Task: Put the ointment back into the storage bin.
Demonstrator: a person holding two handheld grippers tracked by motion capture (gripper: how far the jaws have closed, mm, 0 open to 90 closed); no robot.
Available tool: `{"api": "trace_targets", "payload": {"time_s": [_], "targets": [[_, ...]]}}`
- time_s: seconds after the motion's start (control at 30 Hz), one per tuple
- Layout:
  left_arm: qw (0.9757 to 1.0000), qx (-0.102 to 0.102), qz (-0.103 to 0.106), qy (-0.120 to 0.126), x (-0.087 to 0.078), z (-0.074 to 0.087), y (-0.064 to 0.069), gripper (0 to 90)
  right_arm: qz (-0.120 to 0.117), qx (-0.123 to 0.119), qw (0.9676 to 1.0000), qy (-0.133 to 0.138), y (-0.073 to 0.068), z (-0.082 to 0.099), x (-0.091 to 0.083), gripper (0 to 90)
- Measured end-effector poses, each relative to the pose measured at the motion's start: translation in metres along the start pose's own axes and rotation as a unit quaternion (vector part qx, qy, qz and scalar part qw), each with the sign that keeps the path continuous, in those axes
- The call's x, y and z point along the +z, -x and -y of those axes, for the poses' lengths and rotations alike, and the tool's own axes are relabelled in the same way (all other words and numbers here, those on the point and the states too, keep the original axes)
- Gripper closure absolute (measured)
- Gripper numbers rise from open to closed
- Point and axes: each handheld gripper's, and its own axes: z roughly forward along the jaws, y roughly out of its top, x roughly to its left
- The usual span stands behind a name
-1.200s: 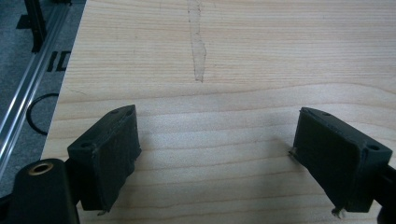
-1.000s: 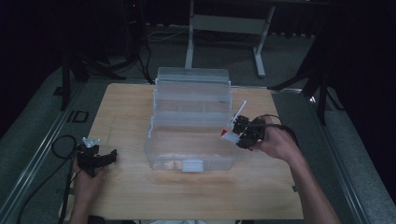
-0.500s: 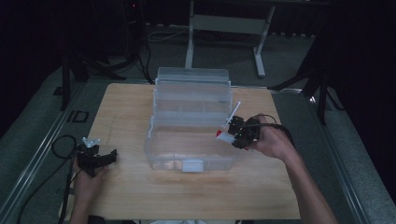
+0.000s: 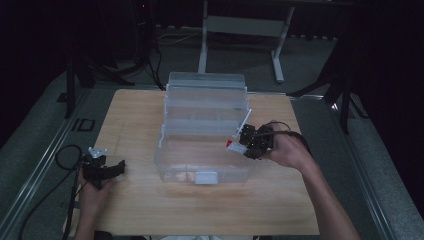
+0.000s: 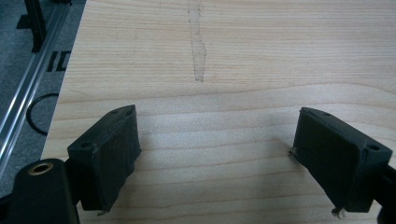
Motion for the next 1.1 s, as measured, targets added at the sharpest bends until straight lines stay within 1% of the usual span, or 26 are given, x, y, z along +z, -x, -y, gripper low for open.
{"api": "trace_targets", "payload": {"time_s": [0.23, 0.37, 0.4, 0.47, 0.63, 0.67, 0.8, 0.9, 1.0, 1.03, 1.1], "targets": [[1.0, 0.0, 0.0, 0.0, 0.0, 0.0, 0.0, 15.0, -0.004, -0.016, 0.9999, 0.003, -0.002, -0.003, 0.001, 69.9], [1.0, 0.0, 0.0, 0.0, 0.0, 0.0, 0.0, 15.0, -0.004, -0.032, 0.9995, 0.004, -0.004, -0.006, 0.002, 69.9], [1.0, 0.0, 0.0, 0.0, 0.0, 0.0, 0.0, 15.0, -0.005, -0.031, 0.9995, 0.003, -0.005, -0.006, 0.002, 69.9], [1.0, 0.0, 0.0, 0.0, 0.0, 0.0, 0.0, 15.0, -0.006, -0.038, 0.9992, 0.004, -0.005, -0.007, 0.003, 69.9], [1.0, 0.0, 0.0, 0.0, 0.0, 0.0, 0.0, 15.0, -0.008, -0.046, 0.9989, 0.006, -0.008, -0.009, 0.005, 69.9], [1.0, 0.0, 0.0, 0.0, 0.0, 0.0, 0.0, 15.0, -0.009, -0.051, 0.9986, 0.007, -0.009, -0.01, 0.006, 69.9], [1.0, 0.001, 0.0, 0.0, 0.0, 0.0, 0.0, 15.0, -0.01, -0.058, 0.9982, 0.005, -0.011, -0.012, 0.008, 69.8], [1.0, 0.001, 0.0, 0.0, 0.0, 0.0, 0.0, 15.0, -0.012, -0.067, 0.9976, 0.01, -0.012, -0.013, 0.009, 69.8], [1.0, 0.0, 0.0, 0.0, 0.0, 0.0, 0.0, 15.0, -0.013, -0.069, 0.9975, 0.01, -0.013, -0.014, 0.009, 69.8], [1.0, 0.0, 0.0, 0.0, 0.0, 0.0, 0.0, 15.0, -0.014, -0.074, 0.9971, 0.011, -0.013, -0.015, 0.01, 69.8], [1.0, 0.0, 0.0, 0.0, 0.0, 0.0, 0.0, 15.0, -0.016, -0.076, 0.9969, 0.01, -0.014, -0.016, 0.01, 69.8]]}}
